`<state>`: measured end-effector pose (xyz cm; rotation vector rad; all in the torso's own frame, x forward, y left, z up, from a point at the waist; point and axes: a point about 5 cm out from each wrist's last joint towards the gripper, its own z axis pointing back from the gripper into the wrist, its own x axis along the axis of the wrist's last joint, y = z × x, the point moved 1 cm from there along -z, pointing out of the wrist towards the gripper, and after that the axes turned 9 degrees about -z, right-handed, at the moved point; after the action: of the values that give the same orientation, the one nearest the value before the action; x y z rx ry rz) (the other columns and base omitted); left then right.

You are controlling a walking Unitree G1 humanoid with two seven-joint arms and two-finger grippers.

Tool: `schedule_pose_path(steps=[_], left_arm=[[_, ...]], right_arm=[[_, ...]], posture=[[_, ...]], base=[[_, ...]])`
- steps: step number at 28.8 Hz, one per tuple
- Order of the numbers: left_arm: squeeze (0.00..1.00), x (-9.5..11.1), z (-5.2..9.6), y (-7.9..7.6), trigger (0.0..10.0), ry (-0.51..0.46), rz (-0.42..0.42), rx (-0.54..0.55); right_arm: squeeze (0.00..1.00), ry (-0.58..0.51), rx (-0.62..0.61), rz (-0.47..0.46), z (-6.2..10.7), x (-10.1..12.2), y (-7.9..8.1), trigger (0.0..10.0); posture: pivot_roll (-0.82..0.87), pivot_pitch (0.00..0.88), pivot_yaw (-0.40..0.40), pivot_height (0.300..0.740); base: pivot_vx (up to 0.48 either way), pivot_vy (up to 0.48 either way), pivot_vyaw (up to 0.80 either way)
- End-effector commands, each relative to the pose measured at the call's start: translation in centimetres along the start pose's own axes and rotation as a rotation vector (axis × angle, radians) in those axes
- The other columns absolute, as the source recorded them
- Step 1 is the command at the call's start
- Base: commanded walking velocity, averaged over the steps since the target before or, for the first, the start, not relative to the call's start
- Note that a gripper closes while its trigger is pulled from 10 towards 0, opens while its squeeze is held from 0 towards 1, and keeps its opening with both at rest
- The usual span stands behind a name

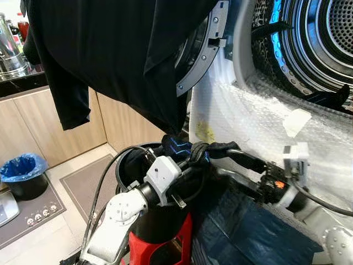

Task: Clothes washing

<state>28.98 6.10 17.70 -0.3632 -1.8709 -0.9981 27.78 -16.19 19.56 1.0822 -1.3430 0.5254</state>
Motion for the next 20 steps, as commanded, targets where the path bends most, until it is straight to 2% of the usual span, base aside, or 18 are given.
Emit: schedule_pose_path(steps=[1,8,13,20], left_arm=[[0.0,1.1,-0.8,-0.2,10.0,-0.044,-0.019,-0.028],[0.0,1.6,-1.8,-0.5,10.0,-0.06,-0.036,-0.036],[0.0,1.0,-2.5,-0.5,10.0,-0.013,-0.082,-0.029],[0.0,1.2,-3.8,-0.1,10.0,-0.012,-0.123,-0.027]], right_arm=[[0.0,-0.019,-0.024,0.042,-0.4,0.5,-0.2,10.0],[0.0,-0.044,-0.096,0.039,-0.8,0.7,-1.0,10.0],[0.0,-0.06,-0.11,0.033,-1.4,0.8,-0.8,10.0],[0.0,-0.027,-0.189,0.03,-2.2,0.8,-1.2,10.0]], posture=[[-0.03,0.0,-0.062,0.74],[-0.04,0.0,-0.05,0.74],[-0.04,0.0,-0.043,0.74],[-0.05,0.0,-0.041,0.74]], base=[[0.0,0.0,0.0],[0.0,0.0,0.0],[0.0,0.0,0.0],[0.0,0.0,0.0]])
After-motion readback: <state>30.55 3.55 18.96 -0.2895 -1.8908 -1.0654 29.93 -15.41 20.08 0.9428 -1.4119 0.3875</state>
